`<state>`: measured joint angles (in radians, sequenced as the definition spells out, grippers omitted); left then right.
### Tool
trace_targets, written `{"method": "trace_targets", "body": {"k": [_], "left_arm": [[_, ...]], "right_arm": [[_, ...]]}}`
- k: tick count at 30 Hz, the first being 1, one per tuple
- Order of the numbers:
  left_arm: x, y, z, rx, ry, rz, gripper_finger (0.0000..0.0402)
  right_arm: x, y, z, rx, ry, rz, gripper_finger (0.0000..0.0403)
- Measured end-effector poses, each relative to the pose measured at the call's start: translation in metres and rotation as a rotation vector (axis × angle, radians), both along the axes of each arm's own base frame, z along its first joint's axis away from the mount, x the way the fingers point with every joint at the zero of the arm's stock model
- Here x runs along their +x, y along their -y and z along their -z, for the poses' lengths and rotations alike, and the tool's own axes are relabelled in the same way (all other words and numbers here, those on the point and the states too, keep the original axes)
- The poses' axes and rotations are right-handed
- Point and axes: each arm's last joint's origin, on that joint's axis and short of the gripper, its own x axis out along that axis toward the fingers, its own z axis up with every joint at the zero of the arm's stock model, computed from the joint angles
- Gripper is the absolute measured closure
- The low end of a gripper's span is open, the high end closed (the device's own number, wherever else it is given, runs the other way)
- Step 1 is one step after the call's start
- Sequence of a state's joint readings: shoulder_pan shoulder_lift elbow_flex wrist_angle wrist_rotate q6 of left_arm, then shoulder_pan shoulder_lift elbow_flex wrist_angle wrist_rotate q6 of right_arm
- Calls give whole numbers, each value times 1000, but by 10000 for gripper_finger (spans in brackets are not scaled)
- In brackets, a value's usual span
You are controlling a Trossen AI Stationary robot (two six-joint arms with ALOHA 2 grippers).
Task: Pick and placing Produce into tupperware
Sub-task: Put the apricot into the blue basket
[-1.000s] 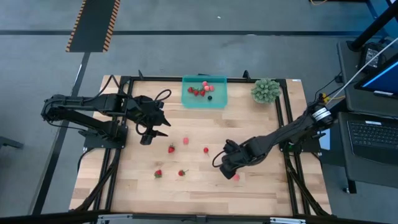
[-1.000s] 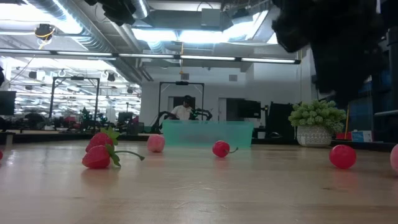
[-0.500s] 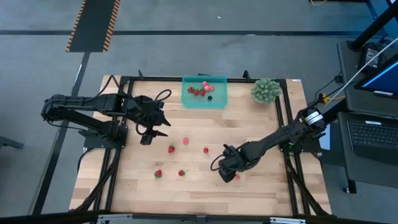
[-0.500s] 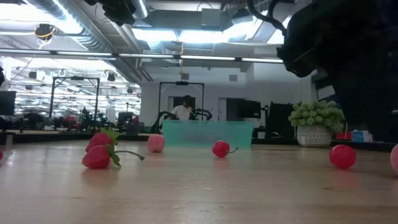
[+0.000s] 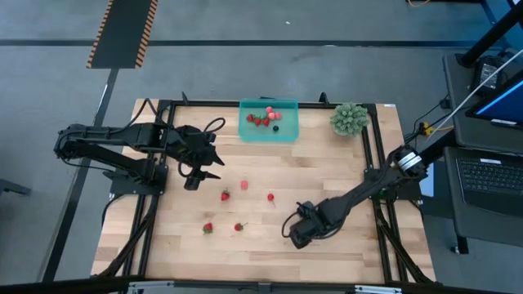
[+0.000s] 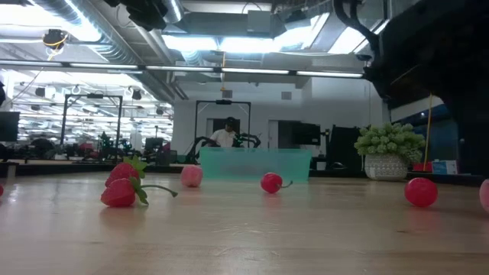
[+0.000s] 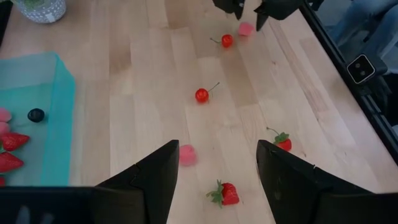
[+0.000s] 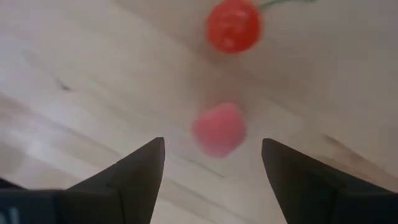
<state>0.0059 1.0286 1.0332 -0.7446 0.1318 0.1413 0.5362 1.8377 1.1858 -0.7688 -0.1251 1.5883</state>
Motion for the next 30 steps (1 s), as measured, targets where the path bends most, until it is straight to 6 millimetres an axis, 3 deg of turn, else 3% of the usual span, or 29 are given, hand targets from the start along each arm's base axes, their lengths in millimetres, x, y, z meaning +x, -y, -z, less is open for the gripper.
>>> {"method": "trace_targets", "body": {"k": [17,30], "left_arm": [[0,0,0,0,6,0,194],[0,0,0,0,6,0,194]], "right_arm": [[4,-1,22,-43,-41,4,137],[5,-3,21,-26,-32,3,240]]}}
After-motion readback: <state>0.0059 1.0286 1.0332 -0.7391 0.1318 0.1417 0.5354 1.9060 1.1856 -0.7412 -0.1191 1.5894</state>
